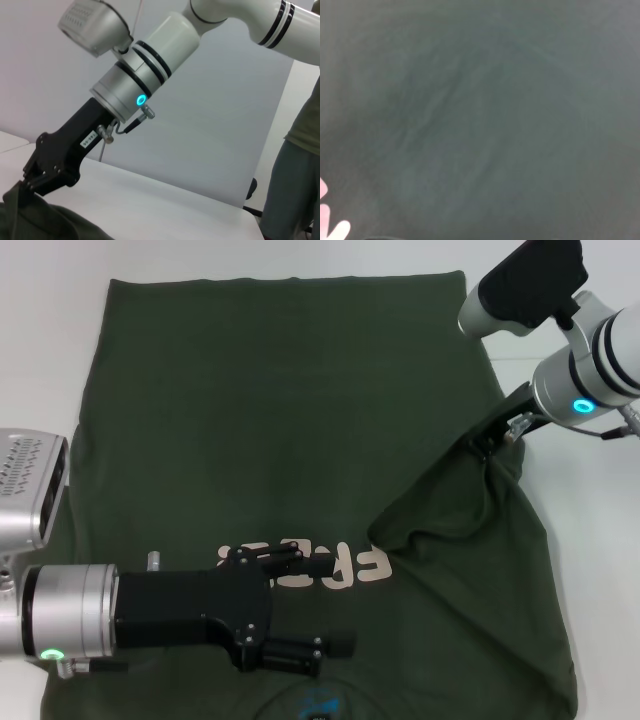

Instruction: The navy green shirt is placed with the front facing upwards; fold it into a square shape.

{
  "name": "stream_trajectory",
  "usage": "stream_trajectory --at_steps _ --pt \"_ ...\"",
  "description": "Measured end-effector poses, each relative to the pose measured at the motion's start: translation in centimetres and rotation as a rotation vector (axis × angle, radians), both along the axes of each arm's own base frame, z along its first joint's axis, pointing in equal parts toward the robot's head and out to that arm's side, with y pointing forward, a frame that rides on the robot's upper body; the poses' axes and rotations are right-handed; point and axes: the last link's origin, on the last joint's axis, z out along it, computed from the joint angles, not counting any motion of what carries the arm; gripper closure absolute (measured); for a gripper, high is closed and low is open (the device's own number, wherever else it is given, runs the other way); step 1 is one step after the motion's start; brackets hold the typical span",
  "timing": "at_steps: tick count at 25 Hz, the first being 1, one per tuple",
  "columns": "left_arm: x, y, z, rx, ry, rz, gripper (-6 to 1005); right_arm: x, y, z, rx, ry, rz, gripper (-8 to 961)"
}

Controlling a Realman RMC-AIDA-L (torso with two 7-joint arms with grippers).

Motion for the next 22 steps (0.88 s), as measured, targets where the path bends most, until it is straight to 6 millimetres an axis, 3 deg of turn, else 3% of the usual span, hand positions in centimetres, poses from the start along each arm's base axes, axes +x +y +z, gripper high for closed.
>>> stream_trajectory --at_steps 8,14,16,22 --pt "0.1 0.2 0.0 0.008 0.003 -0.012 67 0.4 0.0 -0.4 -0.002 0.007 -0.017 916" --pt "0.2 0.2 0.0 0.008 0.002 -0.013 67 0.3 0.4 0.1 0.039 0.048 -0.013 792" --pt "0.2 0.2 0.0 0.008 0.001 -0.013 67 0.1 0.4 0.3 0.041 0.045 0.0 550" --pt "0.2 0.2 0.1 0.015 -0.01 -0.003 66 -0.4 -0.1 1.5 0.015 0.059 0.042 460"
